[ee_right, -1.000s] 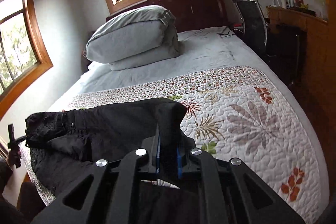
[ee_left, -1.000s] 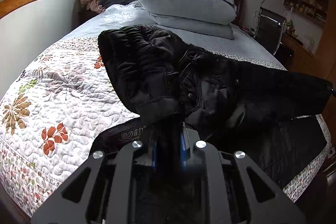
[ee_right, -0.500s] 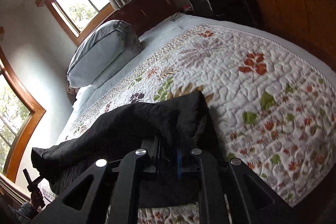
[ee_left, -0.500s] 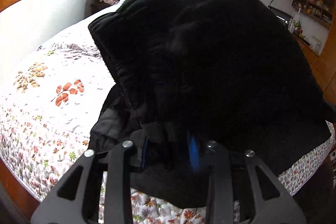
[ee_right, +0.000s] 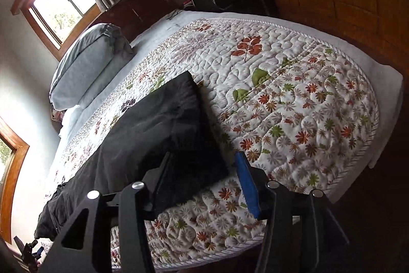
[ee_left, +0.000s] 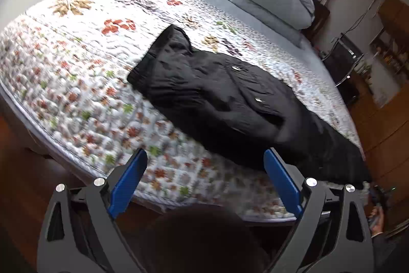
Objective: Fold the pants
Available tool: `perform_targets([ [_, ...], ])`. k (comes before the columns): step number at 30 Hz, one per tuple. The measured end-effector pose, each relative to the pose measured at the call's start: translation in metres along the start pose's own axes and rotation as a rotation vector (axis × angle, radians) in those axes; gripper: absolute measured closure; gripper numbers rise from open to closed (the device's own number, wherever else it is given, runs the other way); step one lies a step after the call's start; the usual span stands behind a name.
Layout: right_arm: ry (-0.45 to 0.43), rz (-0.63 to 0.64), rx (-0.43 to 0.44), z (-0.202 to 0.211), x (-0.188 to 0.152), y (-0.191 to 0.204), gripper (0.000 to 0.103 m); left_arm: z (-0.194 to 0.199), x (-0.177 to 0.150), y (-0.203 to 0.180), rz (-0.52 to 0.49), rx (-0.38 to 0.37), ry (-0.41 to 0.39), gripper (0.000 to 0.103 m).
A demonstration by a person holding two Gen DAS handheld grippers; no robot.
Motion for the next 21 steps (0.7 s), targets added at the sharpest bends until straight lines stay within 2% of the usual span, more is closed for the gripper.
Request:
perform_targets([
  [2, -0.019, -0.007, 0.009, 0.011, -0.003, 0.005, 0.049, 0.0, -0.001, -0.008, 0.08, -0.117, -0.012, 0.011],
  [4, -0.031, -0.019, 0.046, 0.019, -0.004, 0.013, 0.047, -0.006, 0.006, -0.021, 0.144, -0.194, -0.029, 0.011],
  [6, -0.033, -0.026, 0.077, 0.023, -0.006, 0.022, 0.046, -0.026, 0.015, -0.018, 0.223, -0.167, 0.019, 0.011],
  [8, -0.033, -0.016, 0.095, 0.026, -0.008, 0.034, 0.045, -0.045, 0.026, -0.011, 0.302, -0.204, 0.023, 0.015],
  [9, -0.032, -0.007, 0.097, 0.028, -0.009, 0.039, 0.044, -0.055, 0.031, -0.009, 0.331, -0.2, 0.027, 0.039],
  [10, -0.035, 0.001, 0.097, 0.03, -0.01, 0.044, 0.043, -0.064, 0.038, -0.012, 0.334, -0.209, 0.042, 0.049],
  [12, -0.042, 0.002, 0.121, 0.033, -0.013, 0.053, 0.038, -0.083, 0.06, -0.023, 0.303, -0.209, 0.061, 0.065],
  [13, -0.044, 0.0, 0.134, 0.034, -0.014, 0.057, 0.037, -0.089, 0.071, -0.031, 0.284, -0.211, 0.057, 0.068],
  [15, -0.033, 0.011, 0.147, 0.032, -0.017, 0.068, 0.037, -0.093, 0.102, -0.049, 0.236, -0.245, 0.023, 0.07],
  [17, -0.011, 0.045, 0.131, 0.026, -0.022, 0.08, 0.036, -0.087, 0.127, -0.074, 0.14, -0.271, -0.036, 0.07],
  [19, 0.008, 0.067, 0.143, 0.021, -0.027, 0.092, 0.036, -0.077, 0.136, -0.092, -0.004, -0.25, -0.089, 0.07],
  [20, 0.015, 0.066, 0.156, 0.018, -0.028, 0.096, 0.034, -0.076, 0.136, -0.095, -0.041, -0.225, -0.086, 0.073],
  [21, 0.022, 0.065, 0.168, 0.015, -0.03, 0.1, 0.033, -0.078, 0.133, -0.09, -0.036, -0.204, -0.062, 0.074],
])
Point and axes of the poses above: each gripper's, at about its wrist camera, not at the fingertips, and z roughly against the way its jaws point, y to its left, x to its top, the point moved 3 cm from there along -z, roughly the way its jaws point, and after that the axes turned 1 degree about x, right-handed, at the moved point
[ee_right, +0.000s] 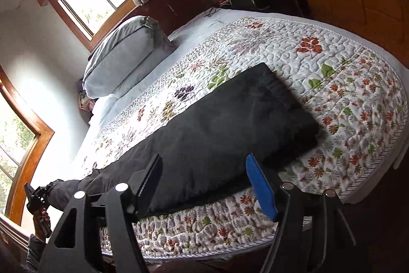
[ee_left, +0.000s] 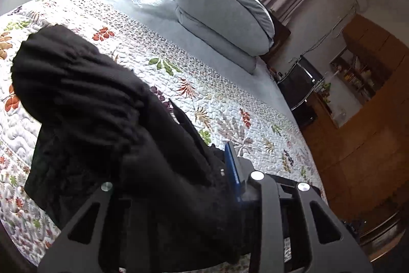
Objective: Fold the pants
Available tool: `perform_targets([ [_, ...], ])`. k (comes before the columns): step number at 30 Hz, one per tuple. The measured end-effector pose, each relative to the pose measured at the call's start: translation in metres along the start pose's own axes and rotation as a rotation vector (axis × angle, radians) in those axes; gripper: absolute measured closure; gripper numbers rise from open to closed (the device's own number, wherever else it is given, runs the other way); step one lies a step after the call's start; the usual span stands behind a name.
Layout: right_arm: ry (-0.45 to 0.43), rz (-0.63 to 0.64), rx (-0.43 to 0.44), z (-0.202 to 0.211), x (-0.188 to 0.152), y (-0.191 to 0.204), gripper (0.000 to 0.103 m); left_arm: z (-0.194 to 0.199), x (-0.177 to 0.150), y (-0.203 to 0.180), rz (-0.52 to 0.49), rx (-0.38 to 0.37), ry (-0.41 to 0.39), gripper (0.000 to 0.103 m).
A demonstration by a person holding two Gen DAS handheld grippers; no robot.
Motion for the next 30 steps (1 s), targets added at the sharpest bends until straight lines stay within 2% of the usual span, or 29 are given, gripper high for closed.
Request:
perform_targets([
  [2, 0.018, 0.01, 0.012, -0.007, -0.003, 0.009, 0.032, -0.003, -0.015, 0.026, 0.073, 0.056, 0.067, 0.076],
  [4, 0.034, 0.025, 0.021, -0.013, -0.006, 0.017, 0.032, -0.004, -0.038, 0.062, 0.163, 0.14, 0.158, 0.067],
  [5, 0.04, 0.029, 0.027, -0.015, -0.007, 0.021, 0.032, -0.001, -0.052, 0.079, 0.208, 0.172, 0.188, 0.058],
  [7, 0.051, 0.027, 0.043, -0.02, -0.008, 0.027, 0.032, 0.008, -0.076, 0.104, 0.291, 0.12, 0.213, 0.059],
  [8, 0.055, 0.026, 0.054, -0.022, -0.008, 0.031, 0.032, 0.017, -0.082, 0.111, 0.328, 0.107, 0.184, 0.056],
  [9, 0.06, 0.025, 0.063, -0.024, -0.009, 0.034, 0.032, 0.026, -0.087, 0.117, 0.352, 0.146, 0.154, 0.036],
  [10, 0.064, 0.024, 0.069, -0.026, -0.01, 0.037, 0.031, 0.036, -0.091, 0.122, 0.37, 0.21, 0.126, 0.022],
  [11, 0.067, 0.022, 0.072, -0.027, -0.011, 0.039, 0.03, 0.047, -0.094, 0.124, 0.387, 0.241, 0.08, 0.012],
  [12, 0.071, 0.02, 0.077, -0.028, -0.013, 0.042, 0.028, 0.054, -0.095, 0.124, 0.4, 0.206, 0.038, 0.012],
  [14, 0.082, 0.017, 0.093, -0.03, -0.018, 0.046, 0.028, 0.059, -0.096, 0.126, 0.449, 0.149, 0.044, 0.012],
  [17, 0.097, -0.002, 0.121, -0.032, -0.025, 0.05, 0.028, 0.048, -0.099, 0.127, 0.505, 0.137, 0.101, 0.012],
  [20, 0.101, -0.023, 0.143, -0.031, -0.03, 0.05, 0.028, 0.029, -0.089, 0.122, 0.482, 0.16, 0.108, 0.013],
  [23, 0.1, -0.029, 0.131, -0.025, -0.032, 0.049, 0.028, 0.016, -0.055, 0.105, 0.426, 0.132, 0.061, 0.028],
  [27, 0.087, -0.074, 0.106, -0.018, -0.031, 0.037, 0.026, -0.012, -0.027, 0.099, 0.357, 0.21, 0.104, 0.028],
  [29, 0.096, -0.102, 0.077, -0.018, -0.033, 0.028, 0.026, -0.02, -0.03, 0.103, 0.317, 0.272, 0.134, 0.029],
  [30, 0.099, -0.112, 0.065, -0.018, -0.035, 0.024, 0.026, -0.02, -0.031, 0.102, 0.312, 0.278, 0.134, 0.029],
])
Point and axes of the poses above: each gripper's, at about its wrist camera, not at the fingertips, and z roughly against the way its jaws point, y to its left, x to its top, the point moved 3 cm from there along -z, roughly the way its jaws point, and after that the axes turned 1 degree about x, right-handed, at the moved point
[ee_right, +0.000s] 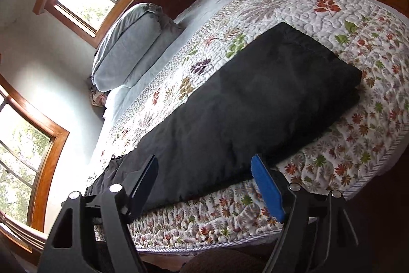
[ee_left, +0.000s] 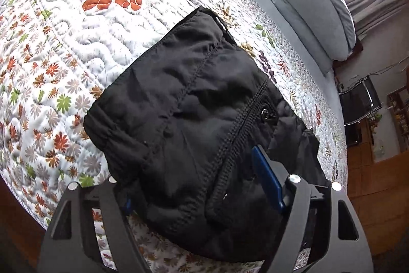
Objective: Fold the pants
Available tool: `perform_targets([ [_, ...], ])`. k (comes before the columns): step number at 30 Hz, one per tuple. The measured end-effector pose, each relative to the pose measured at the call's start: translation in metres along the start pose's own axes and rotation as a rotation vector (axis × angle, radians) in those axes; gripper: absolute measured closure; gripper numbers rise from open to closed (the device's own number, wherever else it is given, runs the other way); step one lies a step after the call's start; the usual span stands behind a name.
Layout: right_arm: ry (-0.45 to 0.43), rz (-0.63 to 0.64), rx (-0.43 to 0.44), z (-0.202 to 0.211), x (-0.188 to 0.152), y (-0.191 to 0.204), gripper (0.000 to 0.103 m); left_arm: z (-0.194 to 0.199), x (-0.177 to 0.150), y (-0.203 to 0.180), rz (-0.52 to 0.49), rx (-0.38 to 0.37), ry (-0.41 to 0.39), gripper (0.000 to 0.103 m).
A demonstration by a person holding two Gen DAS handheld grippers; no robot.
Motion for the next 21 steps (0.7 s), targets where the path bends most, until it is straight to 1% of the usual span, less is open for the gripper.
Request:
perform_targets([
  [3, -0.002, -0.062, -0.017, 0.004, -0.004, -0.02, 0.026, 0.023, -0.012, 0.01, -0.008, 0.003, -0.042, 0.029],
  [4, -0.009, -0.094, -0.019, 0.005, -0.005, -0.029, 0.026, 0.035, -0.017, 0.018, 0.006, 0.02, -0.07, 0.028],
  [6, -0.019, -0.168, 0.003, 0.007, -0.006, -0.048, 0.026, 0.061, -0.023, 0.036, 0.06, 0.05, -0.13, 0.021],
  [8, -0.036, -0.242, 0.029, 0.008, -0.008, -0.066, 0.026, 0.084, -0.029, 0.043, 0.099, 0.061, -0.188, 0.021],
  [10, -0.058, -0.298, 0.048, 0.008, -0.007, -0.081, 0.026, 0.102, -0.035, 0.037, 0.079, 0.054, -0.22, 0.021],
  [13, -0.095, -0.385, 0.097, 0.005, -0.003, -0.105, 0.023, 0.116, -0.045, 0.012, 0.008, 0.036, -0.252, 0.015],
  [14, -0.102, -0.408, 0.112, 0.003, -0.002, -0.11, 0.023, 0.116, -0.048, -0.001, -0.014, 0.014, -0.251, 0.014],
  [16, -0.119, -0.434, 0.13, -0.001, 0.002, -0.118, 0.023, 0.107, -0.052, -0.028, -0.069, -0.022, -0.224, 0.012],
  [18, -0.139, -0.454, 0.172, -0.004, 0.006, -0.123, 0.023, 0.092, -0.059, -0.048, -0.119, -0.034, -0.191, 0.008],
  [20, -0.145, -0.47, 0.183, -0.009, 0.011, -0.129, 0.022, 0.072, -0.064, -0.064, -0.163, 0.003, -0.153, 0.005],
  [21, -0.145, -0.473, 0.184, -0.012, 0.014, -0.132, 0.021, 0.063, -0.065, -0.071, -0.183, 0.021, -0.138, 0.005],
])
Point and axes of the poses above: each gripper's, at about its wrist camera, not at the fingertips, and z roughly against the way its jaws point, y to its left, x to its top, the point moved 3 cm from there along -z, roughly the way its jaws point, and after that the axes turned 1 degree about x, right-handed, at the moved point
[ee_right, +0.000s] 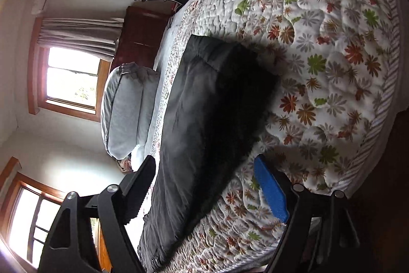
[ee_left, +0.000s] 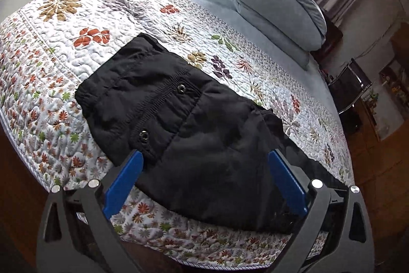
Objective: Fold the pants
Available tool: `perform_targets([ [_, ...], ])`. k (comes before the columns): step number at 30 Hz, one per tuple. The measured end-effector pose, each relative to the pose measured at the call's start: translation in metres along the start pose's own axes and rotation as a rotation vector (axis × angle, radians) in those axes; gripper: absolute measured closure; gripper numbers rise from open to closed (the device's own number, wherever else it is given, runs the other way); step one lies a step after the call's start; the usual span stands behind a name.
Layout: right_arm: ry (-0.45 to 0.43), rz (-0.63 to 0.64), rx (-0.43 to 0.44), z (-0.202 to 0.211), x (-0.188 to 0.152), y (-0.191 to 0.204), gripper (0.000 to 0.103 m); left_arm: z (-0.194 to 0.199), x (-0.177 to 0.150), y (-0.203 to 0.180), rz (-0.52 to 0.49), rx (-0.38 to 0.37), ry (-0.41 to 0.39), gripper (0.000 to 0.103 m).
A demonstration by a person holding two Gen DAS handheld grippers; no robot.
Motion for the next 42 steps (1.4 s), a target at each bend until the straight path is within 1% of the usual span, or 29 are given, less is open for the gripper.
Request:
perform_targets([
  [2, -0.003, -0.016, -0.002, -0.007, 0.005, -0.003, 0.018, -0.017, -0.001, -0.009, -0.024, 0.005, 0.027, 0.005],
  [4, -0.014, -0.031, 0.018, -0.012, 0.009, -0.004, 0.014, -0.036, -0.002, -0.01, -0.034, 0.041, 0.07, 0.004],
  [6, -0.027, -0.021, 0.028, -0.017, 0.014, -0.001, 0.015, -0.053, -0.002, -0.007, -0.034, 0.07, 0.109, 0.004],
  [7, -0.038, 0.0, 0.049, -0.018, 0.016, 0.002, 0.018, -0.061, -0.001, -0.004, -0.033, 0.084, 0.128, 0.004],
  [8, -0.04, 0.018, 0.063, -0.021, 0.018, 0.004, 0.022, -0.067, -0.001, -0.002, -0.03, 0.091, 0.148, 0.004],
  [10, -0.03, 0.049, 0.043, -0.029, 0.022, 0.011, 0.032, -0.077, 0.0, 0.002, -0.037, 0.098, 0.166, 0.004],
  [12, -0.02, 0.081, 0.031, -0.037, 0.026, 0.017, 0.054, -0.085, 0.003, 0.003, -0.061, 0.108, 0.182, 0.004],
  [13, -0.017, 0.096, 0.03, -0.039, 0.03, 0.019, 0.06, -0.087, 0.004, 0.003, -0.068, 0.112, 0.182, 0.004],
  [14, -0.018, 0.116, 0.029, -0.04, 0.031, 0.023, 0.074, -0.09, 0.006, 0.003, -0.075, 0.117, 0.179, 0.004],
  [15, -0.023, 0.143, 0.026, -0.036, 0.028, 0.028, 0.081, -0.092, 0.008, 0.003, -0.084, 0.123, 0.175, 0.004],
  [18, -0.047, 0.272, 0.021, -0.03, 0.025, 0.053, 0.081, -0.1, 0.012, 0.002, -0.106, 0.15, 0.163, 0.003],
  [20, -0.044, 0.333, -0.023, -0.029, 0.022, 0.063, 0.081, -0.103, 0.012, -0.003, -0.137, 0.19, 0.156, 0.003],
  [22, -0.034, 0.321, -0.075, -0.032, 0.022, 0.057, 0.081, -0.103, 0.009, -0.01, -0.177, 0.234, 0.157, 0.003],
  [23, -0.022, 0.301, -0.084, -0.033, 0.02, 0.051, 0.081, -0.101, 0.008, -0.012, -0.194, 0.243, 0.159, 0.003],
  [24, -0.013, 0.268, -0.086, -0.034, 0.022, 0.043, 0.079, -0.098, 0.006, -0.013, -0.198, 0.236, 0.162, 0.003],
  [25, -0.006, 0.237, -0.081, -0.029, 0.019, 0.034, 0.075, -0.094, 0.006, -0.014, -0.187, 0.213, 0.163, 0.003],
  [26, -0.004, 0.211, -0.08, -0.028, 0.019, 0.03, 0.06, -0.088, 0.005, -0.014, -0.162, 0.175, 0.16, 0.003],
  [27, -0.002, 0.196, -0.084, -0.029, 0.018, 0.027, 0.041, -0.083, 0.004, -0.013, -0.131, 0.133, 0.154, 0.003],
  [28, -0.006, 0.188, -0.092, -0.029, 0.017, 0.025, 0.037, -0.078, 0.003, -0.012, -0.102, 0.102, 0.153, 0.003],
  [30, -0.006, 0.184, -0.077, -0.03, 0.016, 0.025, 0.034, -0.074, 0.0, -0.01, -0.066, 0.065, 0.158, 0.003],
  [31, -0.006, 0.169, -0.062, -0.032, 0.016, 0.025, 0.033, -0.074, -0.002, -0.009, -0.061, 0.061, 0.156, 0.003],
  [32, -0.008, 0.155, -0.049, -0.034, 0.014, 0.023, 0.032, -0.074, -0.003, -0.009, -0.071, 0.065, 0.154, 0.003],
  [35, -0.003, 0.126, -0.027, -0.041, 0.014, 0.021, 0.03, -0.081, -0.01, -0.017, -0.146, 0.109, 0.155, 0.003],
  [38, 0.002, 0.109, -0.009, -0.048, 0.016, 0.024, 0.03, -0.08, -0.01, -0.025, -0.169, 0.132, 0.151, 0.003],
  [41, -0.011, 0.08, 0.019, -0.046, 0.02, 0.019, 0.031, -0.073, -0.008, -0.018, -0.129, 0.102, 0.152, 0.003],
  [42, -0.016, 0.069, 0.024, -0.045, 0.02, 0.017, 0.033, -0.069, -0.007, -0.016, -0.103, 0.097, 0.143, 0.003],
])
Point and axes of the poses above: each gripper's, at about its wrist camera, not at the fingertips, and z roughly against the way its jaws point, y to its left, x to its top, the point moved 3 cm from there along -z, roughly the way its jaws point, and after that the axes turned 1 degree about x, right-handed, at the moved point
